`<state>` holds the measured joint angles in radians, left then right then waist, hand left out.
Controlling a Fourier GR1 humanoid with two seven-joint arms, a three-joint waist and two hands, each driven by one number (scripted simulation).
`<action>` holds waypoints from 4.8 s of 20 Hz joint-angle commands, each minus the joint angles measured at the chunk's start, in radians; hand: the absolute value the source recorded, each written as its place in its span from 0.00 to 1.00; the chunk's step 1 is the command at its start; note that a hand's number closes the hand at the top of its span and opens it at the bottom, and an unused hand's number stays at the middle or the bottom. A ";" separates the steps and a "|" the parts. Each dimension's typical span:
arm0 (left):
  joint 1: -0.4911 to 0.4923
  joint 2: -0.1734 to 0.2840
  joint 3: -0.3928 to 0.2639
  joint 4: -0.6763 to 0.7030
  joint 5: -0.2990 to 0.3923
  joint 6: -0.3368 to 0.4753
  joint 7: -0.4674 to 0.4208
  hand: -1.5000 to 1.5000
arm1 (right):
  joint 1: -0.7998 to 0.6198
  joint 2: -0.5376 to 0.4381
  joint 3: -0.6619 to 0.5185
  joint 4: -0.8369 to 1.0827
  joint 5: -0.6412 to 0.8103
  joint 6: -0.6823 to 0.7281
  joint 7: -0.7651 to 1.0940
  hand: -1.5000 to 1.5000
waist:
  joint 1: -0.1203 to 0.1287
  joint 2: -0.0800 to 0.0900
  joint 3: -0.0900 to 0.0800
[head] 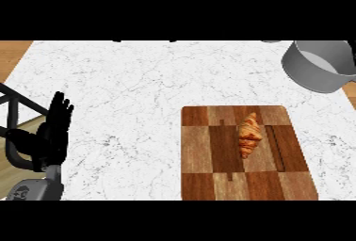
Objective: Pick the croissant from the cutting board and place it in the pot
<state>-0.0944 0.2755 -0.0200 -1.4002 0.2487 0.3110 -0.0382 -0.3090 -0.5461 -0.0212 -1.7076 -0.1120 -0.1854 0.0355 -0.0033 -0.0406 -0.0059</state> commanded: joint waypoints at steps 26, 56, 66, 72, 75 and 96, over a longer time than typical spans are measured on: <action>0.030 0.179 -0.109 -0.015 -0.161 -0.068 0.124 0.50 | 0.248 0.115 0.337 -0.171 1.255 0.127 1.165 0.00 | 0.048 0.040 -0.001; 0.031 0.186 -0.098 -0.009 -0.154 -0.076 0.125 0.50 | -0.258 0.545 0.047 0.481 1.153 0.657 1.423 0.00 | 0.030 0.042 0.005; 0.090 0.202 -0.075 -0.057 -0.136 -0.086 0.107 0.50 | -0.308 0.545 -0.023 0.612 1.167 0.658 1.428 0.00 | 0.028 0.036 0.005; 0.085 0.189 -0.103 -0.108 -0.165 -0.066 0.172 0.50 | -0.292 0.545 -0.008 0.675 1.179 0.581 1.397 0.00 | 0.021 0.037 0.006; 0.133 0.210 -0.065 -0.123 -0.139 -0.088 0.129 0.50 | -0.281 0.537 -0.064 0.697 1.216 0.574 1.332 0.00 | 0.020 0.038 0.006; 0.101 0.185 -0.059 -0.086 -0.166 -0.096 0.125 0.50 | -0.262 0.435 0.046 0.645 1.107 0.646 0.658 1.00 | 0.010 0.040 0.008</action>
<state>-0.0104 0.4209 -0.1133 -1.5057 0.0984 0.2127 0.0959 -0.5880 -0.0696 -0.0184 -1.0292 1.0547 0.4251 0.9292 -0.0015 -0.0085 -0.0075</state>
